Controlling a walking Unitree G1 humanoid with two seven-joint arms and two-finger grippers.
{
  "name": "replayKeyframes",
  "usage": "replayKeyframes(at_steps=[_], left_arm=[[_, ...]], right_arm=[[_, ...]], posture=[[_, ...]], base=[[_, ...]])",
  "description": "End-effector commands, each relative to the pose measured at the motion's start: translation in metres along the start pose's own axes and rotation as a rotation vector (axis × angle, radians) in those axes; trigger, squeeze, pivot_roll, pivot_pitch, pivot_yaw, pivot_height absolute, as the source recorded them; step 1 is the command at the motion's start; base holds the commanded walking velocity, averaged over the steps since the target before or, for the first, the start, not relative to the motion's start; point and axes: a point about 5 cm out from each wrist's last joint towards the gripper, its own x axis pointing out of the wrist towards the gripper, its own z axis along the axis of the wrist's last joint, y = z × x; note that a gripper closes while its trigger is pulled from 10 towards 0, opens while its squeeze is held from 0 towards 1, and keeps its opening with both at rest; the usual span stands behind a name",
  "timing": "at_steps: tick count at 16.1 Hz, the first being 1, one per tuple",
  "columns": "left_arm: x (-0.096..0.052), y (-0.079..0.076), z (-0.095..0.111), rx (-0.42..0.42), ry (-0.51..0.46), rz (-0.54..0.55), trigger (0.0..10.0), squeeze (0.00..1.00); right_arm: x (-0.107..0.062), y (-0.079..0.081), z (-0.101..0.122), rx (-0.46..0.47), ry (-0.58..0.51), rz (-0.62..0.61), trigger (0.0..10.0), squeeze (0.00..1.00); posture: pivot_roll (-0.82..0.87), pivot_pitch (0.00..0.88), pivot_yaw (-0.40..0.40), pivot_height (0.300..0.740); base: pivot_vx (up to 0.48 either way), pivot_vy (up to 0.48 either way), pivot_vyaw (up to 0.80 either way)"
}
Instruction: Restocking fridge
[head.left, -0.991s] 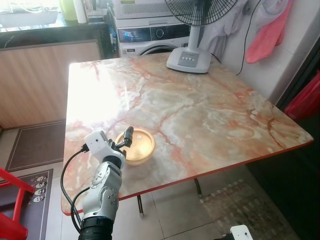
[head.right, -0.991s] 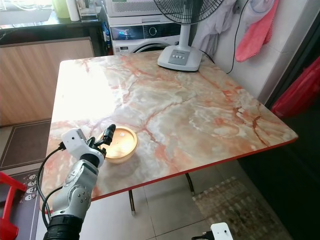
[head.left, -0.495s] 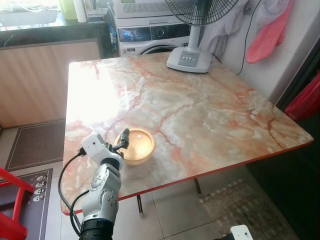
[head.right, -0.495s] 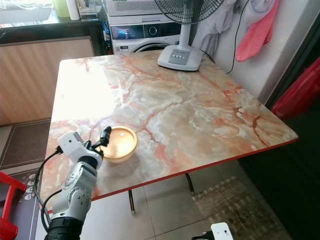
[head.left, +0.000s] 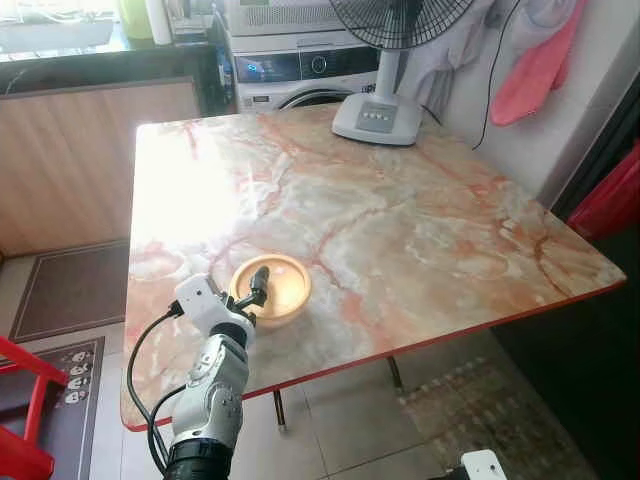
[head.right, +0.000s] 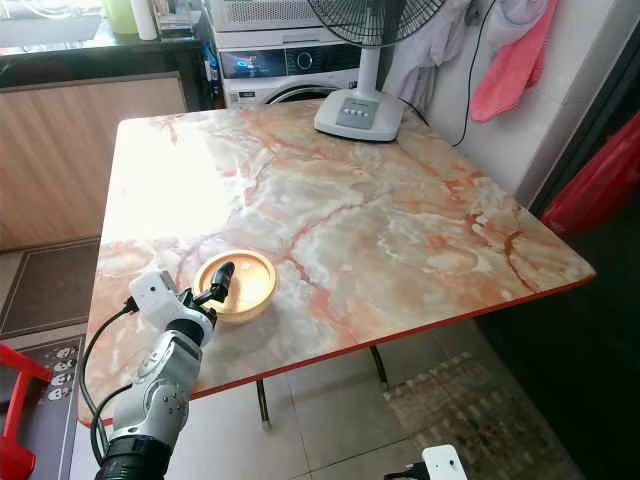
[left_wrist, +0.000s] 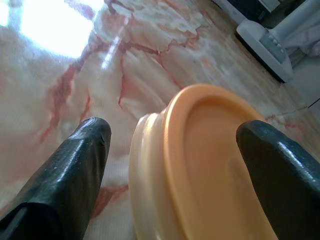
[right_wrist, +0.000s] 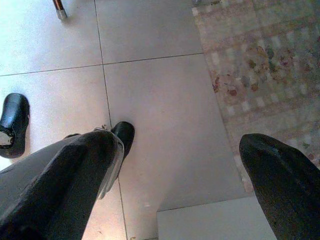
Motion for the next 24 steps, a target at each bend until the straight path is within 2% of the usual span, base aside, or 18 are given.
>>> replayKeyframes(at_steps=[1,7,8,10,11,24], left_arm=[[0.0018,-0.0053,-0.0074,-0.028,0.024,-0.014,10.0,0.0],[0.0078,-0.0112,-0.0062,-0.037,0.024,-0.05,10.0,0.0],[0.008,-0.0122,-0.0067,-0.045,0.028,-0.059,7.8,0.0],[0.0082,-0.0128,-0.0081,-0.038,0.034,-0.064,1.8,0.0],[0.0084,-0.0128,-0.0093,-0.034,0.039,-0.064,0.0,0.0],[0.0113,-0.0127,-0.0033,-0.035,-0.012,-0.064,0.0,0.0]], right_arm=[[-0.0007,-0.0044,0.0021,-0.008,-0.007,-0.012,10.0,0.0],[-0.0009,-0.0056,0.0023,-0.012,-0.008,-0.018,10.0,0.0],[-0.001,-0.0059,0.0023,-0.012,-0.007,-0.019,10.0,0.0],[-0.001,-0.0061,0.0021,-0.014,-0.005,-0.019,10.0,0.0],[-0.001,-0.0062,0.0021,-0.014,-0.005,-0.019,10.0,0.0],[-0.0011,-0.0074,0.0032,-0.019,-0.006,-0.024,10.0,0.0]], posture=[[0.06,0.0,-0.044,0.74],[0.06,0.0,-0.046,0.74],[0.06,0.0,-0.046,0.74],[0.05,0.0,-0.045,0.74],[0.05,0.0,-0.045,0.74],[0.06,0.0,-0.052,0.74]], base=[[0.0,0.0,0.0],[0.0,0.0,0.0],[0.0,0.0,0.0],[0.0,0.0,0.0],[0.0,0.0,0.0],[0.0,0.0,0.0]])
